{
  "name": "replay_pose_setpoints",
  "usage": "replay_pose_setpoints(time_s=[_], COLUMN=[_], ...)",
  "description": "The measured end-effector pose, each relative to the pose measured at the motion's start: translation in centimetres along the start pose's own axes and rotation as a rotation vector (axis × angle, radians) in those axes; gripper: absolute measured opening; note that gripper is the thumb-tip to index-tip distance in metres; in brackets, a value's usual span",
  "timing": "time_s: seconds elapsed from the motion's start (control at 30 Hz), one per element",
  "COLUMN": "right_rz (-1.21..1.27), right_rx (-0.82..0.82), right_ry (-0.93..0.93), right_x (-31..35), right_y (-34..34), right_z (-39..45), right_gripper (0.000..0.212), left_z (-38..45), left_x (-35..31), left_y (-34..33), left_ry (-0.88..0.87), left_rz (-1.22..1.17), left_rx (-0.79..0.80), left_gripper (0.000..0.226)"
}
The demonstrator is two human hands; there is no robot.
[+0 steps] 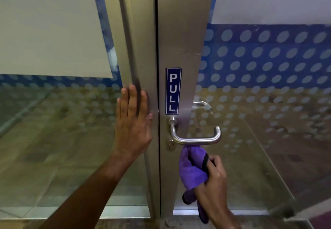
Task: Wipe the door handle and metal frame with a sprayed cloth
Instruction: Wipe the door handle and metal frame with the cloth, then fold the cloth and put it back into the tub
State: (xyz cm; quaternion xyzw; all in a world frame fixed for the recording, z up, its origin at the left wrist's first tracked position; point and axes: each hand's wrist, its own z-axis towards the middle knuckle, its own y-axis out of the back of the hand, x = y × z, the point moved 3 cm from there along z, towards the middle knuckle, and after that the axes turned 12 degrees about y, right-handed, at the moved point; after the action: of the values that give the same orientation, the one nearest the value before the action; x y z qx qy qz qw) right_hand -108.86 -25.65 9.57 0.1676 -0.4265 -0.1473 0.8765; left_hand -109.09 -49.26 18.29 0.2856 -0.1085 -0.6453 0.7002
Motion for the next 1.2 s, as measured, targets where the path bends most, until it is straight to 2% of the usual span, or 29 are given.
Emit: replay_pose_setpoints(time_s=[0.07,0.2,0.3,0.43,0.53,0.6,0.7,0.83,0.93,1.0,1.1,1.2], right_rz=[0.038,0.051,0.085,0.171,0.302,0.388,0.479,0.575,0.576,0.585,0.59,0.426], right_rx=[0.028,0.103,0.151,0.286,0.388,0.448,0.604,0.782,0.854,0.886,0.945,1.111], right_ry=[-0.005,0.028,0.031,0.049,0.026,-0.001,0.029,0.052,0.018,0.009,-0.041,0.018], right_x=[0.7,1.9,2.8,4.2,6.1,7.5,9.5,11.9,12.9,13.6,14.3,14.5], right_y=[0.2,0.3,0.5,0.4,-0.4,-1.0,-1.8,-3.1,-4.4,-5.3,-6.2,-6.6], right_z=[0.2,0.4,0.2,-0.1,0.2,0.9,1.8,2.0,2.0,1.9,2.2,2.5], right_gripper=[0.038,0.031,0.03,0.041,0.04,0.037,0.036,0.031,0.041,0.051,0.065,0.058], left_z=[-0.1,-1.1,-2.8,-5.2,-6.5,-6.9,-6.7,-6.0,-5.7,-5.5,-5.4,-5.5], left_x=[-0.1,-0.7,-1.2,-1.5,-1.4,-1.0,0.0,1.5,3.2,4.3,5.8,7.5], left_y=[0.5,1.9,3.4,5.4,6.4,7.2,8.6,10.5,11.7,12.3,13.4,14.7], left_ry=[0.012,0.05,0.062,0.045,-0.029,0.013,0.127,0.223,0.323,0.426,0.609,0.755], left_rz=[0.021,-0.008,-0.118,-0.282,-0.343,-0.454,-0.584,-0.679,-0.681,-0.714,-0.753,-0.758], left_rx=[0.053,0.171,0.362,0.67,0.836,0.899,0.877,0.868,0.758,0.692,0.617,0.506], left_gripper=[0.073,0.084,0.094,0.106,0.111,0.11,0.099,0.054,0.035,0.029,0.032,0.041])
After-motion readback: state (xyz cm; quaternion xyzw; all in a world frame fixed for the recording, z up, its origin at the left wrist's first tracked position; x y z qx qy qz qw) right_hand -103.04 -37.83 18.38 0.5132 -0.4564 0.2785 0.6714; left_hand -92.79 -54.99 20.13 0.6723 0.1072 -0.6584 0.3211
